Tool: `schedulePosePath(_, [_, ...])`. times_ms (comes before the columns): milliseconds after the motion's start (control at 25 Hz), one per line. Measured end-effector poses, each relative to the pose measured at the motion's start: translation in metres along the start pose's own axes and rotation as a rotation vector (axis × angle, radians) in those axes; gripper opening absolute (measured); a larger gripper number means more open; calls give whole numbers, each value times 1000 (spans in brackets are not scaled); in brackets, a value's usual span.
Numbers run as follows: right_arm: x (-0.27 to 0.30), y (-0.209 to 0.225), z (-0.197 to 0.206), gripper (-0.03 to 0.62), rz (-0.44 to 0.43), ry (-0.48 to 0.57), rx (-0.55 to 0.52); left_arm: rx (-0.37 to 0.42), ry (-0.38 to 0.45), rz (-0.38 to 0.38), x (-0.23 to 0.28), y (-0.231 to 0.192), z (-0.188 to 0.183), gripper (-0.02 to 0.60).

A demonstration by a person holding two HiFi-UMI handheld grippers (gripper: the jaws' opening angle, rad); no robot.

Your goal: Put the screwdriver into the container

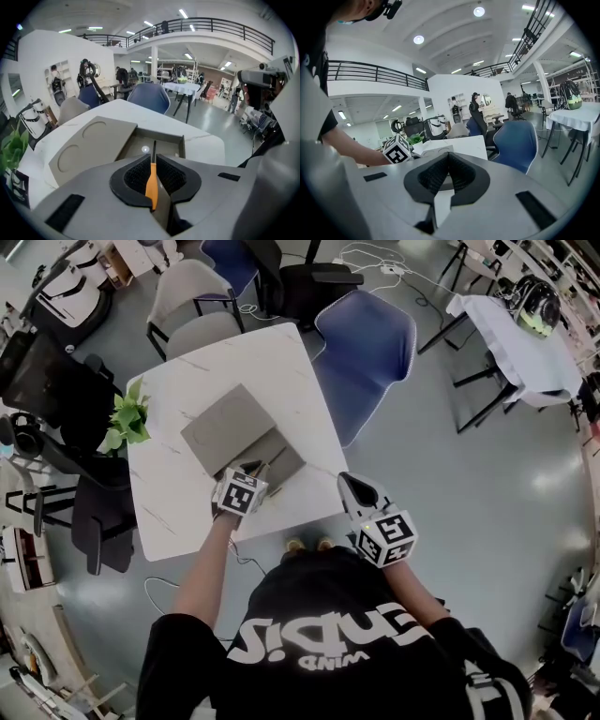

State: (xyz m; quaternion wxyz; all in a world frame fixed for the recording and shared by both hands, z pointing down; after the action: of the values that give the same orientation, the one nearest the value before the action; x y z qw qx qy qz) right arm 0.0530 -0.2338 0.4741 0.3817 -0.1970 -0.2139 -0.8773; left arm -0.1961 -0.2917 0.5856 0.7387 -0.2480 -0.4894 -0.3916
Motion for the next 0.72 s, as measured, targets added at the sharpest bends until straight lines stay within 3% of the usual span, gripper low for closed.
schedulePosePath(120, [2,-5,0,12,-26,6,-6,-5,69,-10,-32,4,-2,29])
schedulePosePath(360, [3,-16,-4,12,-72,-10,-59,-86,221,-28,-96,17,9,15])
schedulePosePath(720, [9,-32,-6,12,-135,-20,-108,-202,427,-132,-156,44,43,15])
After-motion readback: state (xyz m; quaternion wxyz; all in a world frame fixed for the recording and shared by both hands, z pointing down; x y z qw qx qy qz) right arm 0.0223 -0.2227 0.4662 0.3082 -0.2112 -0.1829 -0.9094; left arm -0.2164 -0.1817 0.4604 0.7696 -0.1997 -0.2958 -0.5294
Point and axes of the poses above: the fingertips, and each gripper's own axes: x forward along the fingers, y to its right, z out of its underside, the point moved 7 cm from there along -x, backward along the fingers, and after that the axes turned 15 degrees about -y, right-handed, at the moved point
